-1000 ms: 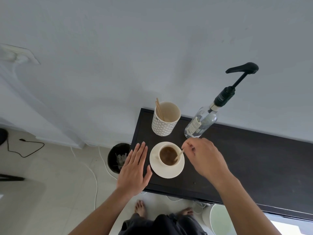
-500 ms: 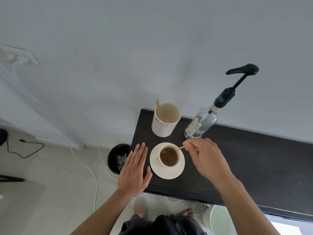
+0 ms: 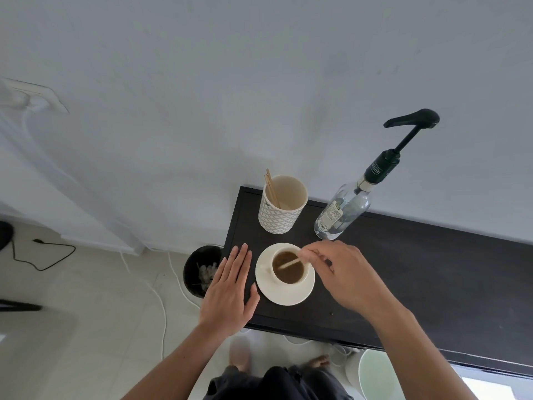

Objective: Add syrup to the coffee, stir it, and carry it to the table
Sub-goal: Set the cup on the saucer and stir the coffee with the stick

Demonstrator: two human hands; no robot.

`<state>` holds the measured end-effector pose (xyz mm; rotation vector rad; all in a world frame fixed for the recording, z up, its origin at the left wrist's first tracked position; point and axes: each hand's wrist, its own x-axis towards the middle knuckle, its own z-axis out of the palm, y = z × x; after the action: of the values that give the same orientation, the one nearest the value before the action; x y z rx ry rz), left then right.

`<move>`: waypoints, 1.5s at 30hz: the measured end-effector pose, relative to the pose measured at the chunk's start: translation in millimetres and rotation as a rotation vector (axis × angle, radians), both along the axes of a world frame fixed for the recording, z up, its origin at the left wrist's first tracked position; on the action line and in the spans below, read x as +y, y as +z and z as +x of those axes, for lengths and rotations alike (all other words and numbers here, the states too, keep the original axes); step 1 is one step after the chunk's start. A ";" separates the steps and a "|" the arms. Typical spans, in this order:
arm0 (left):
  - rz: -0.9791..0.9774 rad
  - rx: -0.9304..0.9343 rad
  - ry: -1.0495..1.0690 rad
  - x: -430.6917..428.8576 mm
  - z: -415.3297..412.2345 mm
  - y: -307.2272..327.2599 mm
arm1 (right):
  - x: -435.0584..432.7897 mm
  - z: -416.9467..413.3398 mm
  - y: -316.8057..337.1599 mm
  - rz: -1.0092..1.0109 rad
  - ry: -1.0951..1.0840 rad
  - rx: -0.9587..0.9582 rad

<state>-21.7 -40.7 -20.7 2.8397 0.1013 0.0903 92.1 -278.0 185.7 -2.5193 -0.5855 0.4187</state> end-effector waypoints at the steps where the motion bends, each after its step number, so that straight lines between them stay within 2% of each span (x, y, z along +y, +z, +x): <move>1: 0.001 -0.001 0.000 0.0 0.3 -0.3 | -1.5 0.8 -1.1 -0.029 0.003 0.001; 5: -0.001 -0.003 -0.002 1.3 -0.3 -2.8 | -6.5 7.1 -4.7 -0.193 -0.108 -0.124; 7: -0.005 -0.004 -0.003 1.1 -0.3 -3.8 | -4.8 5.6 -4.9 -0.119 -0.101 -0.132; 10: -0.008 -0.008 -0.005 1.3 0.0 -4.0 | -2.3 -1.0 -3.7 -0.019 0.027 -0.016; 12: -0.010 -0.013 -0.009 1.6 0.0 -3.4 | -3.9 -1.9 -4.9 -0.075 0.062 0.005; 15: -0.009 -0.011 -0.005 1.7 -0.7 -2.4 | -7.1 4.1 -6.1 -0.209 -0.036 -0.114; 18: -0.015 -0.012 -0.004 1.1 -0.7 -1.7 | -4.0 4.5 -3.7 -0.136 -0.079 -0.129; 21: -0.017 -0.014 -0.009 0.9 -1.0 -1.2 | 1.4 -0.7 -0.6 -0.055 0.003 -0.023; 23: -0.017 -0.009 -0.004 1.1 0.4 0.8 | 2.9 0.4 -0.8 -0.111 -0.012 -0.029; 27: -0.017 0.001 -0.008 0.3 -4.0 1.7 | 2.4 2.0 0.7 -0.257 -0.107 -0.188; 32: -0.011 -0.016 0.000 3.4 -3.0 -4.0 | 11.5 -4.0 4.3 -0.114 -0.028 -0.083; 35: -0.011 -0.011 0.003 3.7 0.0 -2.7 | 11.3 1.3 5.6 -0.176 -0.024 -0.078; 38: -0.016 -0.029 -0.010 2.2 -1.1 -4.1 | 8.3 5.1 6.2 -0.281 -0.079 -0.162; 40: -0.022 -0.029 -0.009 2.1 -0.6 -2.9 | 8.0 6.4 6.3 -0.262 -0.080 -0.188; 45: -0.025 -0.028 -0.013 1.1 0.9 2.2 | 14.5 3.7 9.2 -0.142 0.035 -0.020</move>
<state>-20.8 -39.6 -18.6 2.8126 0.0777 0.1248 95.7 -263.5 194.9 -2.6540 -0.6281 0.4638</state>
